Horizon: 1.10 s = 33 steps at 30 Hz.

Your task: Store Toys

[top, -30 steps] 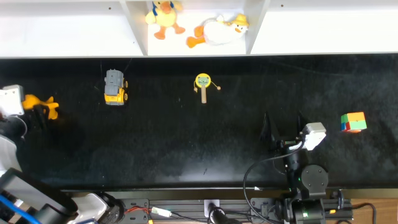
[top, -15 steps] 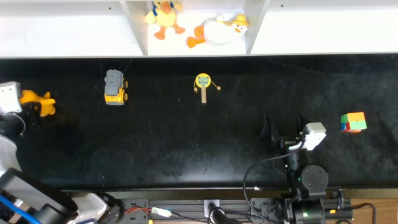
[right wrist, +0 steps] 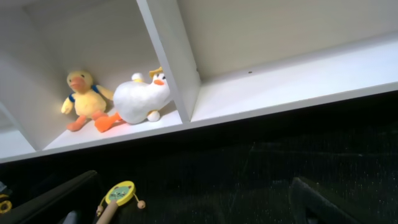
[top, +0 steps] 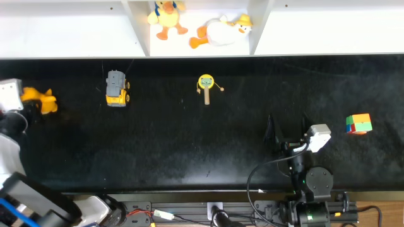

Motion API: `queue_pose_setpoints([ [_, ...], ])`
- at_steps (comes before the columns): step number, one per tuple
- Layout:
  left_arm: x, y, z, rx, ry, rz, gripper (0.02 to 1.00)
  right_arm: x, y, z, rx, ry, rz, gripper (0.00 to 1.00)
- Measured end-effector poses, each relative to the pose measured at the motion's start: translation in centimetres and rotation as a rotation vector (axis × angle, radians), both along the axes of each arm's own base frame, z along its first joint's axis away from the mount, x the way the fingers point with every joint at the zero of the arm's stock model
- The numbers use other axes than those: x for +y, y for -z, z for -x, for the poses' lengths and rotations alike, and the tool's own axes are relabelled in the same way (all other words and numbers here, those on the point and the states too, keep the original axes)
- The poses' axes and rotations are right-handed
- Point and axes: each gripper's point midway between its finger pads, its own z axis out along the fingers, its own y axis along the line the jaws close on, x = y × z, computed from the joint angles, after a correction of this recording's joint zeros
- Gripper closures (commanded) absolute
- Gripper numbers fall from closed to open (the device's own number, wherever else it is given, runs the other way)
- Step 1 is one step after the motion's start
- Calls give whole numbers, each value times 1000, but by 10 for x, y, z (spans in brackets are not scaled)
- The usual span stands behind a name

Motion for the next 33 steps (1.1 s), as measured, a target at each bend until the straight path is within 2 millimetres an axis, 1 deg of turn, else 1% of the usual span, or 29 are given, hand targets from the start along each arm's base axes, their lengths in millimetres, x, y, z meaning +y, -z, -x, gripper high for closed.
queue_pose_setpoints([
  [2, -7, -11, -10, -15, 11, -18, 982, 0, 0, 0, 0, 0, 0, 7],
  [4, -12, -26, -24, -40, 25, -40, 982, 0, 0, 0, -1, 0, 0, 7],
  [11, -27, -83, -75, -185, 57, -114, 980, 0, 0, 0, 0, 0, 0, 7],
  [13, -30, -95, -86, -215, 63, -126, 980, 0, 0, 0, 0, 0, 0, 5],
  [15, -32, -102, -97, -236, 73, -130, 978, 0, 0, 0, 0, 0, 0, 7],
  [18, -34, -101, -112, -239, 87, -126, 980, 0, 0, 0, 0, 1, 0, 7],
  [24, -24, -79, -132, -207, 71, -89, 982, 0, 0, 0, 0, 0, 0, 5],
  [26, -20, -75, -138, -201, 69, -84, 982, 0, 0, 0, 0, 0, 0, 7],
  [29, -17, -76, -149, -205, 74, -84, 978, 0, 0, 0, 0, 1, 0, 5],
  [33, -22, -82, -164, -199, 83, -71, 980, 0, 0, 0, 0, 0, 0, 7],
])
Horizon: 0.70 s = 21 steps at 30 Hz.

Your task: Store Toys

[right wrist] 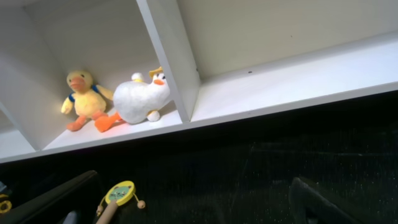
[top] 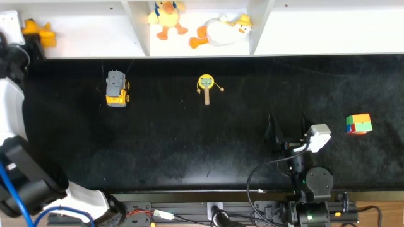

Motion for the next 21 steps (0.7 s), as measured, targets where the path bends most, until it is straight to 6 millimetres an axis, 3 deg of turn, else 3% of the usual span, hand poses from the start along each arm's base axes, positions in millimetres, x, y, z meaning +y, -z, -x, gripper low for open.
queue_pose_setpoints([
  [6, -6, 3, -12, 26, -2, 10, 978, 0, 0, 0, 0, -1, 0, 7],
  [16, 3, 8, -8, 54, -107, 57, 985, 0, 0, 0, 0, 0, -1, 7],
  [21, 5, 1, -5, 78, -137, 73, 985, 0, 0, 0, 0, 0, 0, 5],
])
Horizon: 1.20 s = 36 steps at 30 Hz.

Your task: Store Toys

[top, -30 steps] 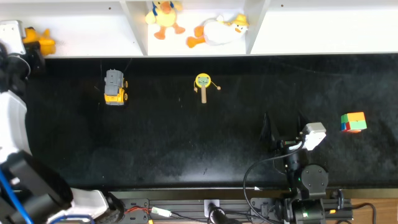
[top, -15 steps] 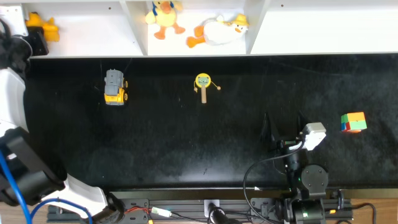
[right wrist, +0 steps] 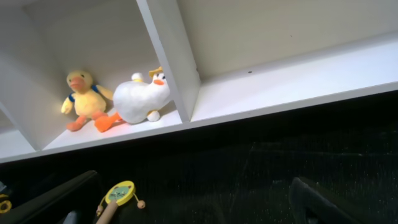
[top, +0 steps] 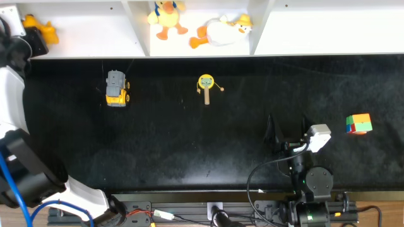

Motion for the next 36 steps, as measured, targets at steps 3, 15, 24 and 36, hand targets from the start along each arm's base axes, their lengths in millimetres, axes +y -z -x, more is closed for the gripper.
queue_pose_setpoints([
  [3, 3, -7, 0, 2, -10, -9, 985, 0, 0, 0, 1, 1, 0, 5],
  [15, 5, 3, 1, 37, -20, 0, 982, 0, 0, 0, 0, 0, 0, 7],
  [24, 6, 9, -3, 42, -18, 5, 934, 0, 0, 0, 0, 0, 0, 9],
  [36, 8, 8, -10, 18, -20, 11, 386, 0, 0, 0, 0, 0, 0, 5],
])
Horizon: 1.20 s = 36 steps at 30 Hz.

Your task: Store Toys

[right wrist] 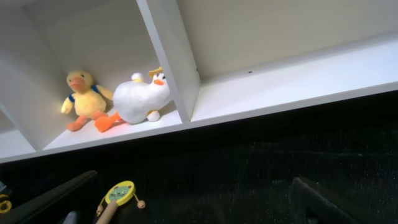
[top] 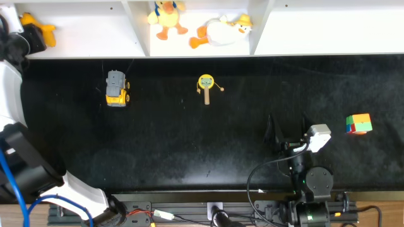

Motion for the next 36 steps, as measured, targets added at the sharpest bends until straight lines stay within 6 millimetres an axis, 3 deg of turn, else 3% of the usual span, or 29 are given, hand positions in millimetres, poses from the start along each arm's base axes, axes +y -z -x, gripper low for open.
queue_pose_setpoints([
  [1, 0, 1, 0, 0, -3, 5, 301, 0, 0, 0, 0, 0, 0, 5],
  [5, 0, 4, -1, 4, -2, 12, 253, 0, 0, 0, 0, 0, -1, 5],
  [8, -1, 8, -1, 10, -1, 17, 156, 0, 0, 0, 0, 0, 0, 5],
  [10, -1, 9, -2, 13, 0, 19, 23, 0, 0, 0, 0, 0, 0, 5],
  [20, -2, 2, 5, 23, -9, 15, 23, 0, 0, 0, 0, 0, 0, 5],
  [29, -17, -47, 68, 114, -61, -33, 20, 0, 0, 0, 0, 0, 0, 5],
  [33, -36, -46, 111, 238, -48, 0, 20, 0, 0, 0, 0, 0, 0, 7],
  [36, -48, -34, 129, 319, -30, 23, 20, 0, 0, 0, 0, 0, 0, 5],
])
